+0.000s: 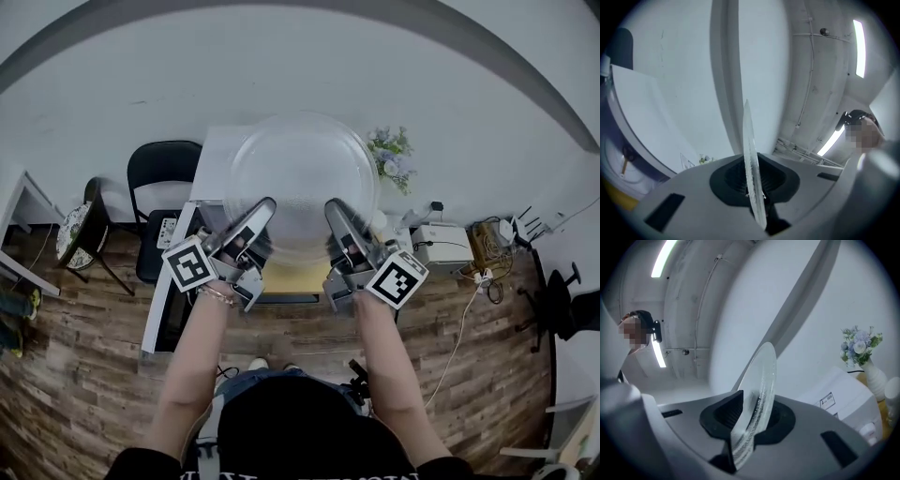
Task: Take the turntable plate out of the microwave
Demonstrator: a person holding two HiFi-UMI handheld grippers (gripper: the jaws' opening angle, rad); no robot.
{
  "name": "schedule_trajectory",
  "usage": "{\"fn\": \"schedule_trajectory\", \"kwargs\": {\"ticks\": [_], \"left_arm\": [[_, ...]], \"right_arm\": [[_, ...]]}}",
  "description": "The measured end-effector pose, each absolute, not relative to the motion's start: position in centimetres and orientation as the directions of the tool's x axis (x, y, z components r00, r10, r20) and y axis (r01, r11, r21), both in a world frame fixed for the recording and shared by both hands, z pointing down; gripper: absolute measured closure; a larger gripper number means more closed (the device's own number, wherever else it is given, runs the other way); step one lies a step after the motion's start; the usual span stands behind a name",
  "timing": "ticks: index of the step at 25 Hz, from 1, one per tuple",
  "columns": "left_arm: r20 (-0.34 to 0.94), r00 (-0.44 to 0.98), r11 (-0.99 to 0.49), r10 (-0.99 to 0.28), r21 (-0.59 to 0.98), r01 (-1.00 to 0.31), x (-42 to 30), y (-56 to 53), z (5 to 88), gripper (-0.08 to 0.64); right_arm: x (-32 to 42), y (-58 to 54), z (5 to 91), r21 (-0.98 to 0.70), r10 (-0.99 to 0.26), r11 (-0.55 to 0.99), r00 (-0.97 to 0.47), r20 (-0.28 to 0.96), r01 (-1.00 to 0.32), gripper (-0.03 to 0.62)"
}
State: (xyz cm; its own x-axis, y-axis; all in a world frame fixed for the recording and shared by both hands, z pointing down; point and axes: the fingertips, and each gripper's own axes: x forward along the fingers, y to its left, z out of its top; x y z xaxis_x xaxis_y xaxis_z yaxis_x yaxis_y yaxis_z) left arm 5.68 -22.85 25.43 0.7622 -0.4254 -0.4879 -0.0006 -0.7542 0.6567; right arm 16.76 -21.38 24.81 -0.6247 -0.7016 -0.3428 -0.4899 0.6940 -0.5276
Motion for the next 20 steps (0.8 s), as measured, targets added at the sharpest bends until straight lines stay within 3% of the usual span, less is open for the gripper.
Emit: {"fn": "schedule_trajectory", "kwargs": {"ticks": [8,20], "left_arm": [[-0.467,0.780,-0.871,-0.417,0.450,-0.196,6.3,-24.1,21.5,0.497],[-0.507,0.749,-0.904,-0.427,0.234,-0.357,6.4,-23.3,19.1,0.445]], "right_arm": [[17.0,-22.3,21.0,-0.349,-0.683,0.730,-0.609,-0.404,-0.587,0.492],[16.6,-21.6,18.8,-0.178,-0.659,0.727,-0.602,-0.451,-0.663,0.466]]}}
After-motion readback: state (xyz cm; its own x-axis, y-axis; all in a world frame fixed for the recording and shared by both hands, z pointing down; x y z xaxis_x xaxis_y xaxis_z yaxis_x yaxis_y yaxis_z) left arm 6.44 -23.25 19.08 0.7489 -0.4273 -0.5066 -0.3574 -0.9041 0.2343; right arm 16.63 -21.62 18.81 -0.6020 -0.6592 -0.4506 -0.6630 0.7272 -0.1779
